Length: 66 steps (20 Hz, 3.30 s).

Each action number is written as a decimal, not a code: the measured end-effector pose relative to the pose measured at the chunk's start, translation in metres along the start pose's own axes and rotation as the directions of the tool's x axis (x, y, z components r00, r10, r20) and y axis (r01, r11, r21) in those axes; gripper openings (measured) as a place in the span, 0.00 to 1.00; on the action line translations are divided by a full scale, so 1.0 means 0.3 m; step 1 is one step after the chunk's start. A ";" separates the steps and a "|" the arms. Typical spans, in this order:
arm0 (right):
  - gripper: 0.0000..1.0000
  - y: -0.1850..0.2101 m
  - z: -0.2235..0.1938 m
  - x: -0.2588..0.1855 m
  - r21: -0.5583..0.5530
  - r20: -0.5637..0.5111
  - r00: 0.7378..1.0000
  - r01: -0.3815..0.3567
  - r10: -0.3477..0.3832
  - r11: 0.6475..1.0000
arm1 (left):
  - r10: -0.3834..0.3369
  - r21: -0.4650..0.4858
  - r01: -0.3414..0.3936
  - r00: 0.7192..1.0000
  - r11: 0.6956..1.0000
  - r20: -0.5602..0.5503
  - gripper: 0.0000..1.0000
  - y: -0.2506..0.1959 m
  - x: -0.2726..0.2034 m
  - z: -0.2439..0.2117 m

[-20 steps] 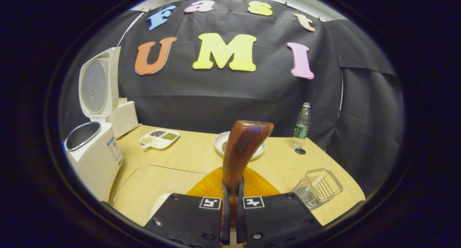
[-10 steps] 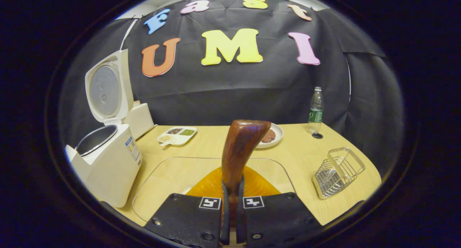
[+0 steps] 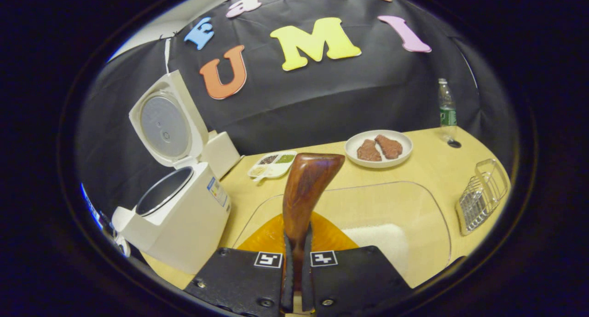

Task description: Close the left gripper, press the button to open the rice cooker; take a wooden spoon from the chopstick holder with the right hand, scoop a spoonful of rice and pour it into the rice cooker, then put the wooden spoon back into the chopstick holder.

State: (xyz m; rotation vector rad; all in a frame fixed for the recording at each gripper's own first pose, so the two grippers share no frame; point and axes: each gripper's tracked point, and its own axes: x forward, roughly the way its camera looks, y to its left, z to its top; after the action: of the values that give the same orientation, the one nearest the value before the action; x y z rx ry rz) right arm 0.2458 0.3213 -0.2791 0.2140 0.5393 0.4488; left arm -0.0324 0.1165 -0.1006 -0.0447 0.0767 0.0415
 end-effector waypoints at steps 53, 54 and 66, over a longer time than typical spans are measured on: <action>0.09 0.657 0.705 -0.055 0.491 0.327 0.870 -0.490 0.368 0.720 | 0.054 0.015 -0.054 0.998 0.998 -0.013 0.94 0.148 -0.058 -0.083; 0.09 0.684 0.718 -0.040 0.454 0.329 0.874 -0.479 0.358 0.752 | 0.060 0.009 -0.060 0.998 0.998 -0.017 0.94 0.157 -0.056 -0.091; 0.09 0.951 0.654 0.058 -0.166 0.332 0.891 -0.269 0.311 0.949 | 0.076 0.008 -0.076 0.996 0.997 -0.034 0.94 0.203 -0.085 -0.109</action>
State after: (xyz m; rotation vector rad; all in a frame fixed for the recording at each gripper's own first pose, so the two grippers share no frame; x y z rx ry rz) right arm 0.2635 0.5655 -0.0334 0.2589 0.1221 0.7155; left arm -0.0630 0.1747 -0.1338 -0.0354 0.1131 0.1166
